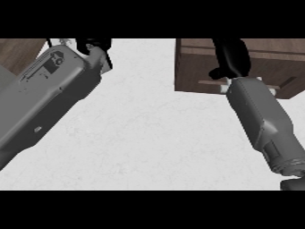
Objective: Pick up the can, place it into the drawer and close the drawer
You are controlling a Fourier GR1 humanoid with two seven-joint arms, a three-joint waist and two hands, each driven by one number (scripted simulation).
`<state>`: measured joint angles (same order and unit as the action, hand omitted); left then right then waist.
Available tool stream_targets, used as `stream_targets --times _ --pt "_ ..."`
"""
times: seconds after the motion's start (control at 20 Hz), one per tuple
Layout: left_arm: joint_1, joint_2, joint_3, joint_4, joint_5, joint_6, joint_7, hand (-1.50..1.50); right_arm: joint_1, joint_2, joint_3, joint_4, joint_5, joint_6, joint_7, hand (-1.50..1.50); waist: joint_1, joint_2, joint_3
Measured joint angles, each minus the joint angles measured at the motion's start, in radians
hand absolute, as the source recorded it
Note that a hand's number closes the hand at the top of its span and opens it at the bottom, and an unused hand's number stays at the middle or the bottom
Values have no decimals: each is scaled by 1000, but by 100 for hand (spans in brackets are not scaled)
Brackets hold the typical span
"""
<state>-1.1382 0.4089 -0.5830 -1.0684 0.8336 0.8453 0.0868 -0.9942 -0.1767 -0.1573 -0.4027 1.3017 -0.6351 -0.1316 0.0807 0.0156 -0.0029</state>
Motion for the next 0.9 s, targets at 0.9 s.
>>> stream_targets --times 0.9 --pt "27 61 11 -124 -33 5 78 -150 -177 -67 -77 225 -28 72 -61 -150 20 31 16"
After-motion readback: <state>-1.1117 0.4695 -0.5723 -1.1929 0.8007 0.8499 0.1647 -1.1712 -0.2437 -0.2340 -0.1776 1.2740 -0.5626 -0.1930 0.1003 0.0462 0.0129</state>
